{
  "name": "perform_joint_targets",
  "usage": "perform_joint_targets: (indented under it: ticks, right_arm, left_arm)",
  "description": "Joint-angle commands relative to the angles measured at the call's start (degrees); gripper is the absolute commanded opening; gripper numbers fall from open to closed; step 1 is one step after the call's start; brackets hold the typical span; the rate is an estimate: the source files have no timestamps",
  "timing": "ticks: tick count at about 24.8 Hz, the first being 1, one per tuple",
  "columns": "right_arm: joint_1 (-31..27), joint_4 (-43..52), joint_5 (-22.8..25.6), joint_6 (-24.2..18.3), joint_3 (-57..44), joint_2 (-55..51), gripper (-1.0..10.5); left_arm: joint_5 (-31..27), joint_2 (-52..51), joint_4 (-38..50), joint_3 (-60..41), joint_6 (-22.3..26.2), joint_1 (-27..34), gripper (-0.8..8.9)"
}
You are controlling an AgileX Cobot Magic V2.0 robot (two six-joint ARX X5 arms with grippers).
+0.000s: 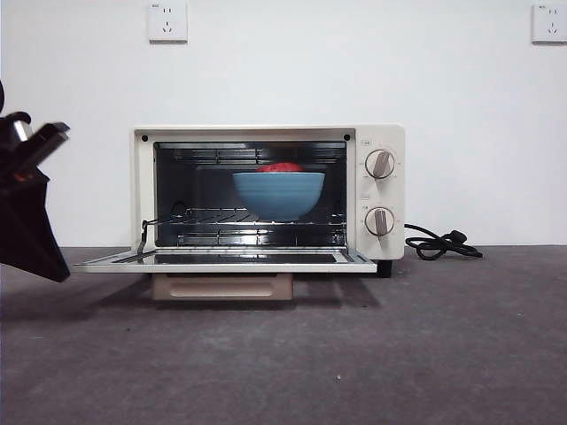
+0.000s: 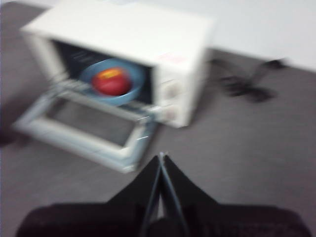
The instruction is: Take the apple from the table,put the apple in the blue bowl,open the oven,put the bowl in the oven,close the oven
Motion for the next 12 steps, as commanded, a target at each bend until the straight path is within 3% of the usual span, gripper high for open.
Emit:
perform_joint_targets:
  ticks: [1,4,12]
  right_arm:
    - [0.04,3.61,-8.35,1.49,-5.20,-1.55,-0.1]
    - [0.04,4.83,-11.50,2.93,-7.98,-1.79,-0.1]
    - [0.04,5.57,-11.61,3.08,-9.88,-1.66,-0.1]
  left_arm:
    - [0.37,1.38,2.75,-0.50,-4.50,0.31,-0.07]
    - [0.26,2.43,4.76,-0.50,-6.86,0.31,-0.07]
    - [-0.85,5.42,5.68,-0.50,-8.87,0.59,-0.07]
